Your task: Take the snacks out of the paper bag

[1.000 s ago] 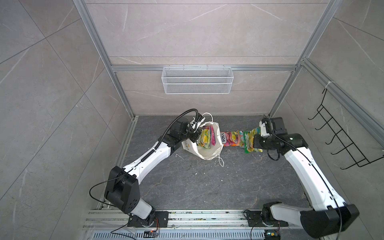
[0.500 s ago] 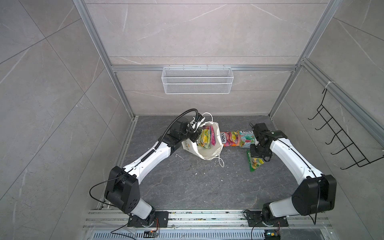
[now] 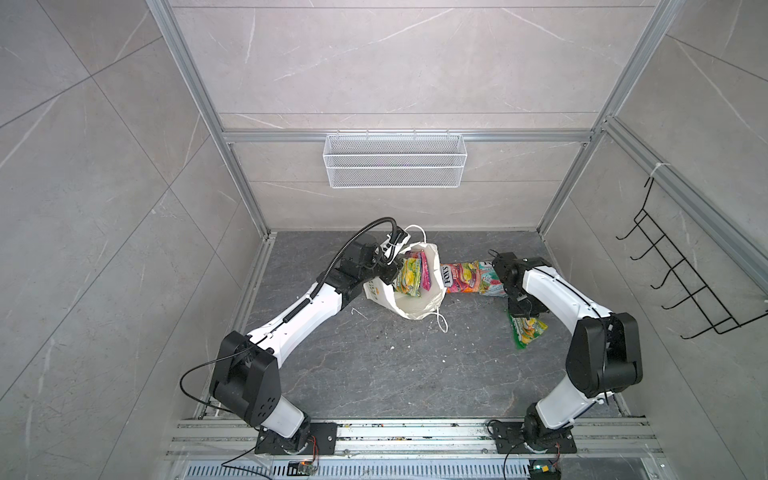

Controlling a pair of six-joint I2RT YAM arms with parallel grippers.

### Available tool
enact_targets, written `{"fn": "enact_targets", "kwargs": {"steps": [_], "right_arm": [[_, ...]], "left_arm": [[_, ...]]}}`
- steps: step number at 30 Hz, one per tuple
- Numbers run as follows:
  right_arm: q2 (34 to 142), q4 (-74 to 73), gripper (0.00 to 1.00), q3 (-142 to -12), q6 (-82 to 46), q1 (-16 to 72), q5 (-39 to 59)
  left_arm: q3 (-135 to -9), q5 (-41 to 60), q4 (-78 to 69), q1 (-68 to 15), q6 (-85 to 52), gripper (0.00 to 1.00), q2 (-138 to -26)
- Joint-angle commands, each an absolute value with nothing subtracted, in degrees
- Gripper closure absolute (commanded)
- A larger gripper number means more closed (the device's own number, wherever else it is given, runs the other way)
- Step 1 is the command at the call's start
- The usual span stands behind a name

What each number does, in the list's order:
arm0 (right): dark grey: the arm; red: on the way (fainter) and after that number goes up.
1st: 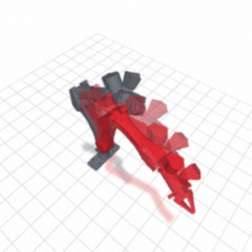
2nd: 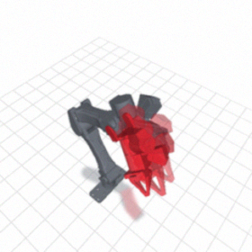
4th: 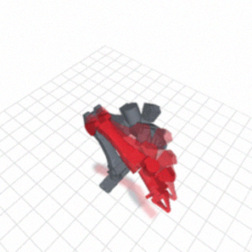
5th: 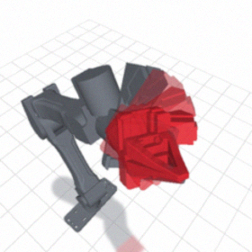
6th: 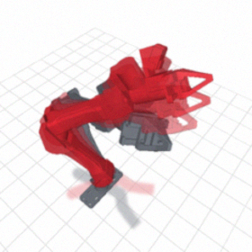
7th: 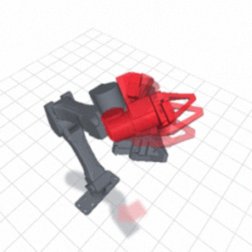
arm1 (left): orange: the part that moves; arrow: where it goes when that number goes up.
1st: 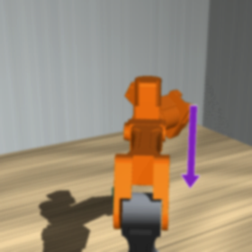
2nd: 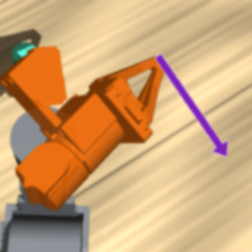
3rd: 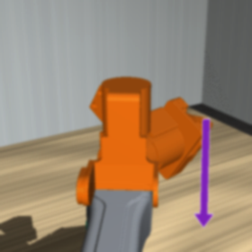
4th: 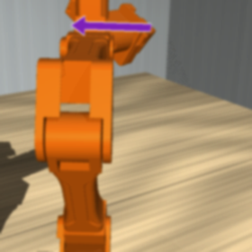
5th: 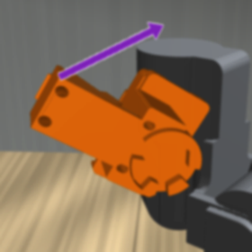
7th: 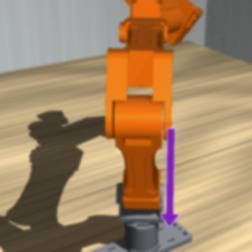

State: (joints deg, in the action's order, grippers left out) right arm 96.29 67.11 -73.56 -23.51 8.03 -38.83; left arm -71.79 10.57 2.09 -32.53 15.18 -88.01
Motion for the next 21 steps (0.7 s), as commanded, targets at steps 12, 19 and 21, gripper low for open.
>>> {"fn": "enact_targets", "kwargs": {"steps": [12,19,21], "right_arm": [[101.36,65.96,1.0,-77.1,-25.27,5.97,-36.72],[95.51,64.36,1.0,-76.16,-22.82,6.06,-28.01],[93.36,62.72,1.0,-75.86,-21.49,5.98,-21.3]], "left_arm": [[-74.85,12.0,-0.2,-32.61,16.08,1.0,-88.68],[-75.47,12.03,-0.01,-32.61,16.17,1.0,-89.02],[-75.67,12.07,0.05,-32.66,16.17,1.0,-89.21]]}}
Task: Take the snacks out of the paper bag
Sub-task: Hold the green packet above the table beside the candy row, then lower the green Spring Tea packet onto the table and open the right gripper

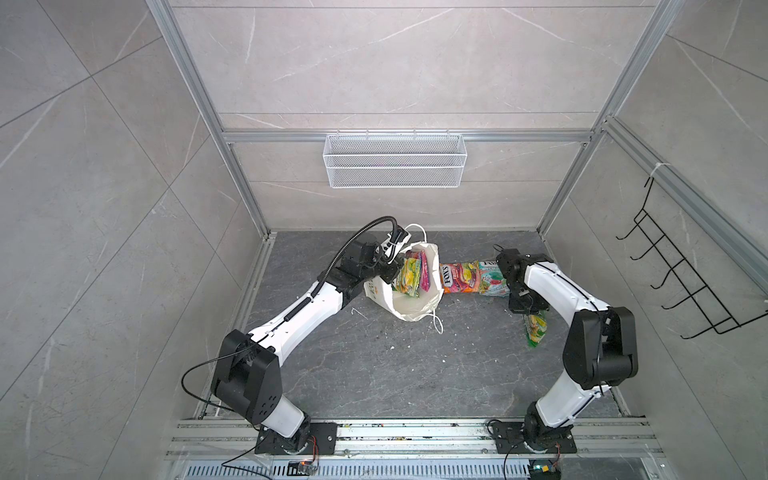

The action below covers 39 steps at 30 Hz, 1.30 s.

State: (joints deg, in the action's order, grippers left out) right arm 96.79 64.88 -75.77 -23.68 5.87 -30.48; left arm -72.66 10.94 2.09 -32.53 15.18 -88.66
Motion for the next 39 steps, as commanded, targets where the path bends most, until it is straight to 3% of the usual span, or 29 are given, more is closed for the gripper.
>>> {"fn": "enact_targets", "kwargs": {"steps": [1,5,10,27,39], "right_arm": [[92.27,61.82,1.0,-75.61,-21.15,6.03,-18.26],[88.94,60.54,1.0,-75.18,-19.9,6.06,-12.05],[88.62,60.61,1.0,-74.7,-17.84,4.23,-11.78],[102.33,64.47,1.0,-78.33,-22.42,1.97,-33.62],[108.12,65.74,1.0,-83.22,-23.1,-0.17,-37.48]], "left_arm": [[-75.68,12.06,0.09,-32.68,16.19,1.0,-89.31],[-75.73,12.13,0.17,-32.61,15.98,1.0,-89.22],[-75.67,12.26,0.33,-32.61,15.74,1.0,-88.95],[-74.6,12.46,-0.56,-32.61,15.91,1.0,-88.57],[-74.7,12.93,-0.8,-32.67,15.88,1.0,-88.77]]}}
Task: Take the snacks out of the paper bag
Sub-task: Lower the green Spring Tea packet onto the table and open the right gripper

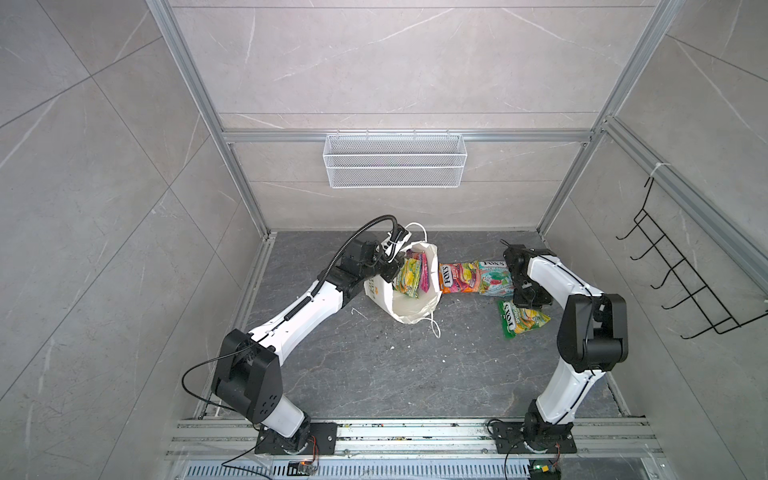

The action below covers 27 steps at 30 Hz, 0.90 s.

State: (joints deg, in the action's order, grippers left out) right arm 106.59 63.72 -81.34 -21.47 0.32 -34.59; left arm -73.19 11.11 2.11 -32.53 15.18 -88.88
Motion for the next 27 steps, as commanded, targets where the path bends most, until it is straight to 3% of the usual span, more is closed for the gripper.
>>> {"fn": "enact_targets", "kwargs": {"steps": [1,22,27], "right_arm": [[108.37,65.51,1.0,-83.36,-23.03,-0.53,-37.52],[112.56,66.65,0.99,-88.81,-21.54,-6.24,-38.23],[111.79,67.25,0.83,-90.08,-22.44,-6.27,-38.23]], "left_arm": [[-74.68,12.95,-0.8,-32.65,15.82,1.0,-88.86],[-75.77,13.1,0.0,-32.64,15.56,1.0,-89.5],[-75.85,13.1,0.08,-32.61,15.47,1.0,-89.41]]}}
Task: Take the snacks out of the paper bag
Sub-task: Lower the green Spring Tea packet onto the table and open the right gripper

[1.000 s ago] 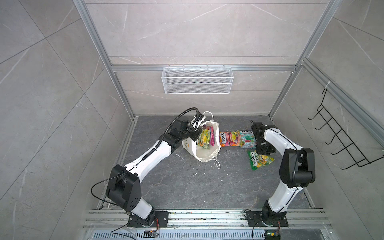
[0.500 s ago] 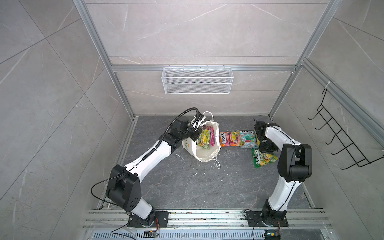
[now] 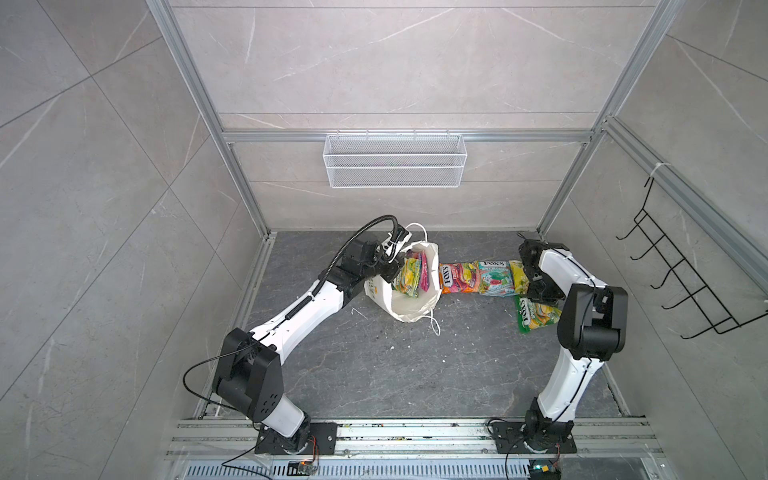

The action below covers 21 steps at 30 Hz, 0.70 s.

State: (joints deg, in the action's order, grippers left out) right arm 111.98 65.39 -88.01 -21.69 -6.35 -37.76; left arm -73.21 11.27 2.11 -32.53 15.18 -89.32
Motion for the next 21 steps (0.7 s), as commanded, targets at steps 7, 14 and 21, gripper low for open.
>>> {"fn": "enact_targets", "kwargs": {"steps": [7,14,21], "right_arm": [[108.34,69.34,0.66,-91.83,-23.86,-6.32,-40.18],[101.34,64.84,0.64,-88.93,-23.48,-6.27,-36.22],[83.92,38.15,0.75,-64.1,-31.73,-10.79,-7.04]], "left_arm": [[-75.74,13.18,-0.07,-32.65,15.27,1.0,-89.32],[-75.81,13.36,-0.01,-32.61,15.27,1.0,-89.39],[-75.38,13.46,-0.43,-32.61,15.12,1.0,-89.2]]}}
